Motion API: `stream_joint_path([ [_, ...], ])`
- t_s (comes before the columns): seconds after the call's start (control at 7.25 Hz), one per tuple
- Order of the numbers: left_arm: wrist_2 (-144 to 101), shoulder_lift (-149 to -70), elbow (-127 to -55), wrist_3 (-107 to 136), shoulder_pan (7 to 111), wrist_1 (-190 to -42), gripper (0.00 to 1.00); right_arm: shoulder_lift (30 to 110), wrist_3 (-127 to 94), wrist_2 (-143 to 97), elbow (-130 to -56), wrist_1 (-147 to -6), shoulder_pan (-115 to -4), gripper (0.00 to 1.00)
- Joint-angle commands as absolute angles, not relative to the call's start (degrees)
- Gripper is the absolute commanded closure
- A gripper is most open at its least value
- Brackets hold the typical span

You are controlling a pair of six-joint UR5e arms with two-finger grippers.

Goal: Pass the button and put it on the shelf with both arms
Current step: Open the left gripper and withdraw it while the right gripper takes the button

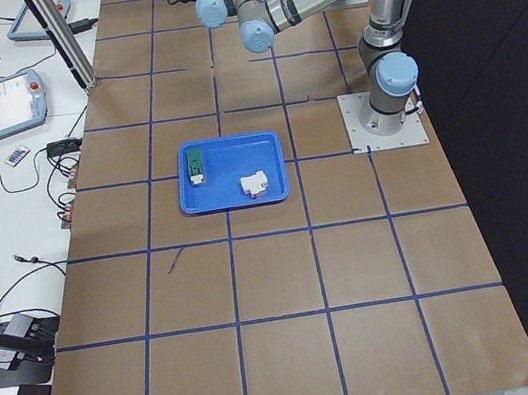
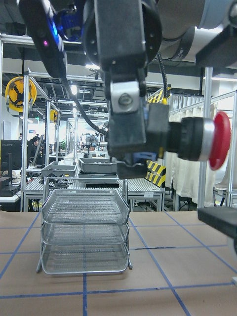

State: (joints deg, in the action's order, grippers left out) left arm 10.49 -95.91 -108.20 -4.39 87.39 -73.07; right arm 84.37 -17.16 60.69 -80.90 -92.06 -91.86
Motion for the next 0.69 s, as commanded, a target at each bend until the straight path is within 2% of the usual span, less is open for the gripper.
stream_joint_path([
  [0.0, 25.6, -94.4, -107.5, -3.9, 80.2, -73.3, 0.0, 87.9, -7.1, 76.9, -80.9, -90.4, -88.0, 0.81],
  [0.28, 48.0, -92.7, -105.7, -3.9, 80.1, -73.1, 0.0, 88.9, 5.4, 83.7, -79.5, -85.4, -77.7, 0.82],
  [0.55, 69.1, -92.3, -98.0, -4.0, 81.4, -79.4, 0.0, 88.4, 26.0, 92.9, -80.3, -84.5, -65.3, 0.85],
])
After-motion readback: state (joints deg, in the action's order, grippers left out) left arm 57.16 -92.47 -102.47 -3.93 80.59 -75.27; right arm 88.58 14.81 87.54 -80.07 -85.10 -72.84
